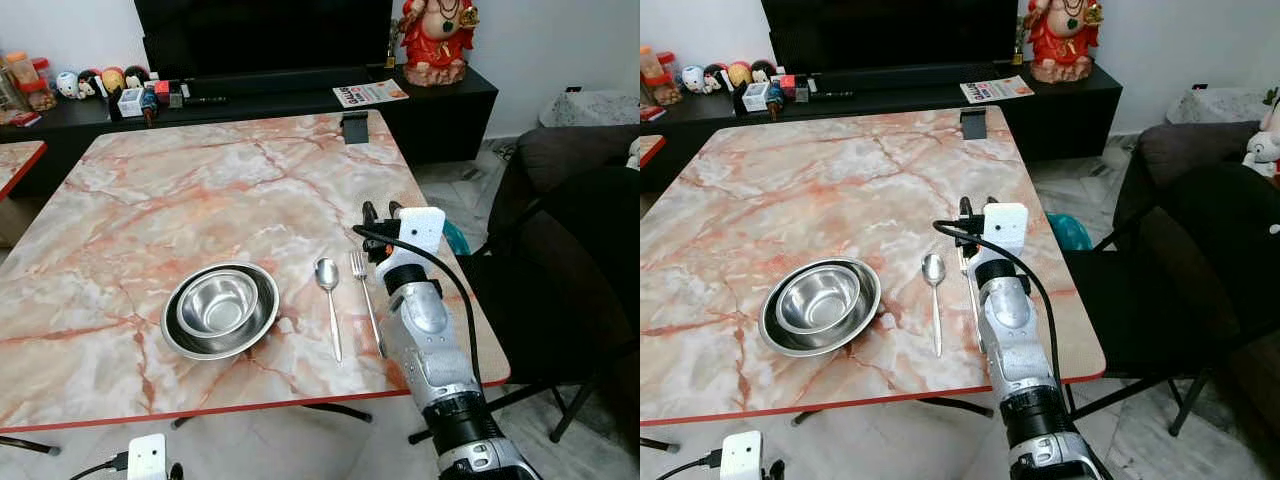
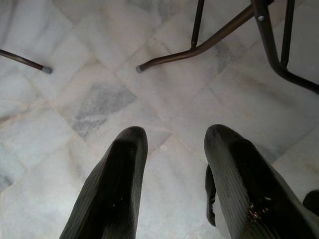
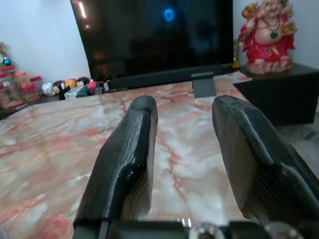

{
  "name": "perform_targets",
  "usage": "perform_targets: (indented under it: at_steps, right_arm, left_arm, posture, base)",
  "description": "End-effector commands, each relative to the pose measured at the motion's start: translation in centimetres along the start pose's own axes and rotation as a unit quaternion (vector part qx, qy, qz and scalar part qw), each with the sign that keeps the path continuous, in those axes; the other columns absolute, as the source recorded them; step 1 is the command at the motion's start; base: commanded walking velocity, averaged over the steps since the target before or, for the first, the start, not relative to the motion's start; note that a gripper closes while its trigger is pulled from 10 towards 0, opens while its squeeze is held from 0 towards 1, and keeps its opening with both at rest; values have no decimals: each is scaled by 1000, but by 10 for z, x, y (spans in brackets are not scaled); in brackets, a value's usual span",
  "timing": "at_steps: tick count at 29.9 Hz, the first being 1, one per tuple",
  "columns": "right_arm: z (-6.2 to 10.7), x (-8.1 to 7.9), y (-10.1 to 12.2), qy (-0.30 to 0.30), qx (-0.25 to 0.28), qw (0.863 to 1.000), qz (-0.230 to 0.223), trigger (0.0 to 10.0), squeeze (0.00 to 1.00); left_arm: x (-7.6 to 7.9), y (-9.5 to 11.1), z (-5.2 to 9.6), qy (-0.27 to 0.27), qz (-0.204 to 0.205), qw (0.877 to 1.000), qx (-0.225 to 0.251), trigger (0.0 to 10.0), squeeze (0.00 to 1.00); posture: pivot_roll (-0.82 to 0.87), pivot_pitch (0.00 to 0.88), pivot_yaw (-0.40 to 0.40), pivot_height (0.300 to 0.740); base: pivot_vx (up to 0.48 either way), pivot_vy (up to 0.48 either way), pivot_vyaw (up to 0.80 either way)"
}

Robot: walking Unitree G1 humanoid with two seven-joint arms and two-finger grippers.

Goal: Setting the table

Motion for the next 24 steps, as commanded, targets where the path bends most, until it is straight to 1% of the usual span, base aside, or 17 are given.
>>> perform_targets:
  at_steps: [1, 12, 17, 24]
  right_arm:
    - [0, -3, 6, 6, 18, 1000, 10, 10000, 0]
    - [3, 2, 2, 4, 17, 1000, 16, 10000, 0]
    - [3, 1, 2, 6, 16, 1000, 16, 10000, 0]
    - [2, 1, 2, 7, 18, 1000, 15, 10000, 0]
  left_arm:
    - [0, 4, -1, 5, 3, 1000, 8, 10000, 0]
    - [3, 1, 0, 2, 2, 1000, 4, 10000, 0]
    - [2, -1, 0, 7, 18, 1000, 0, 10000, 0]
    - [1, -2, 0, 9, 18, 1000, -3, 10000, 0]
  posture:
    - [-6, 0, 54, 732]
    - [-11, 0, 49, 732]
    - [-8, 0, 45, 732]
    - [-7, 0, 44, 732]
  base:
    - [0, 0, 0]
    - [0, 0, 0]
    - [0, 0, 0]
    - [0, 480, 0]
Point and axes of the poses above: a point about 5 cm out from each wrist's last joint towards the gripper, its own z axis pointing back from the gripper into the wrist, its own y axis along the axis of the wrist's last joint, x = y × z, the point moved 1 cm from there along -z, pointing out of the wrist towards the gripper, and after that the axes turned 3 degrees about -z, right-handed, at the moved point
